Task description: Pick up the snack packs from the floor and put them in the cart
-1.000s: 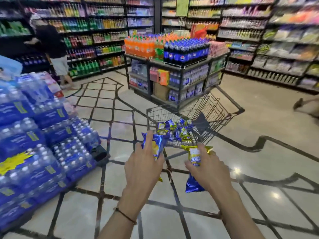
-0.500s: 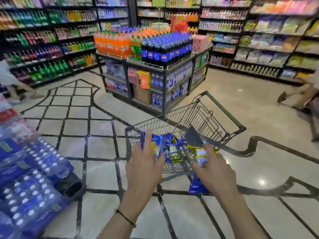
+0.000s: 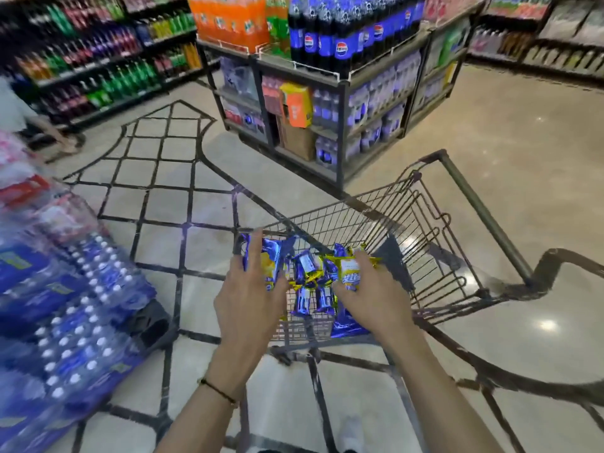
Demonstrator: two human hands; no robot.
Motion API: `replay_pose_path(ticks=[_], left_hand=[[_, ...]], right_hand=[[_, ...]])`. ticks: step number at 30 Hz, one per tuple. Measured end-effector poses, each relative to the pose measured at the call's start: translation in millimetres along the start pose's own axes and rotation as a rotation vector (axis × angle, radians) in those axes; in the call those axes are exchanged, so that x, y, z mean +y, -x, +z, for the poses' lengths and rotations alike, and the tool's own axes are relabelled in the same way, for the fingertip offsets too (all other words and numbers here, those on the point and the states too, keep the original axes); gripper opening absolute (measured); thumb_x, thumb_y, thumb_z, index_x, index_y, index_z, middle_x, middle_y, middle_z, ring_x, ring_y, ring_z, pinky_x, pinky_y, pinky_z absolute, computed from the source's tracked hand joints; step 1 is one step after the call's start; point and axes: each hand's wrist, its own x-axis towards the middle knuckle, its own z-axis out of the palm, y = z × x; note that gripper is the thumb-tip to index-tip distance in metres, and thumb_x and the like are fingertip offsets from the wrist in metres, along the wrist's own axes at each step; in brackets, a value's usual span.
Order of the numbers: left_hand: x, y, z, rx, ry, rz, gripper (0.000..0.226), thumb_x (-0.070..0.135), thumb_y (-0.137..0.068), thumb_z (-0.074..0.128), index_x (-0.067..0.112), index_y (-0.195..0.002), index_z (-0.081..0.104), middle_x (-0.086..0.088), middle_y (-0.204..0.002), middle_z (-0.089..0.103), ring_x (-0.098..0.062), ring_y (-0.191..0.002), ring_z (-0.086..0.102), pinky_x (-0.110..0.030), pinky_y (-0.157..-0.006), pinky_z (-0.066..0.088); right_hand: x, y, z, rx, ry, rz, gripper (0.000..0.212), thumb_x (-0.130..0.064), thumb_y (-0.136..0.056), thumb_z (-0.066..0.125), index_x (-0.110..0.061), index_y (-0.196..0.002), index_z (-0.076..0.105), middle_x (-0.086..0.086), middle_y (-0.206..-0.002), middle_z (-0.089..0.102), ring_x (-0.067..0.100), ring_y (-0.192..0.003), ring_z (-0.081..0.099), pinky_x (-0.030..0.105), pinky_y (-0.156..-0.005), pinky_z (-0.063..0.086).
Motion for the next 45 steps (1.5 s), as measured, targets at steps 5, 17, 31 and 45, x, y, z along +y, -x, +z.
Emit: replay_pose_path(ticks=[5,17,31,45], left_hand=[[-22,-44,46,-0.092,0.018,-0.122,0.079,0.052,-0.089,0.059,0.042,-0.154,0.015,-0.003,-0.112,0.053,-0.030,-0.091,0.062,-0.037,-0.065,0.046],[-101,-142,197,-0.402,-0.030,-0.187,0.078,0.046,-0.091,0.060,0.040,-0.153,0.012,-0.006,-0.117,0.054,-0.029,-0.097,0.059,-0.040,-0.071,0.052],[-187,-160,435,-0.846,-0.200,-0.323,0.085,0.040,-0.091,0.062,0.032,-0.154,0.004,-0.016,-0.135,0.043,-0.040,-0.112,0.054,-0.048,-0.083,0.052],[-222,-136,490,-0.896,-0.210,-0.454,0.086,0.036,-0.091,0.067,0.033,-0.154,0.009,-0.012,-0.135,0.038,-0.039,-0.118,0.050,-0.048,-0.075,0.052]], right_hand=[[-4,-69,28,-0.105,-0.020,-0.008,0.073,-0.059,-0.087,0.054,-0.030,-0.147,0.023,0.015,-0.128,0.055,0.039,-0.108,0.059,0.045,-0.083,0.048],[13,-208,153,-0.314,0.030,0.118,0.076,-0.064,-0.085,0.051,-0.035,-0.147,0.018,0.011,-0.114,0.058,0.034,-0.098,0.061,0.043,-0.076,0.052],[80,-325,362,-0.573,0.113,0.160,0.083,-0.055,-0.085,0.060,-0.032,-0.151,0.015,0.014,-0.126,0.049,0.037,-0.110,0.054,0.042,-0.079,0.049],[106,-331,426,-0.537,0.168,0.185,0.090,-0.071,-0.082,0.054,-0.037,-0.151,0.008,0.011,-0.128,0.043,0.035,-0.114,0.051,0.039,-0.066,0.048]])
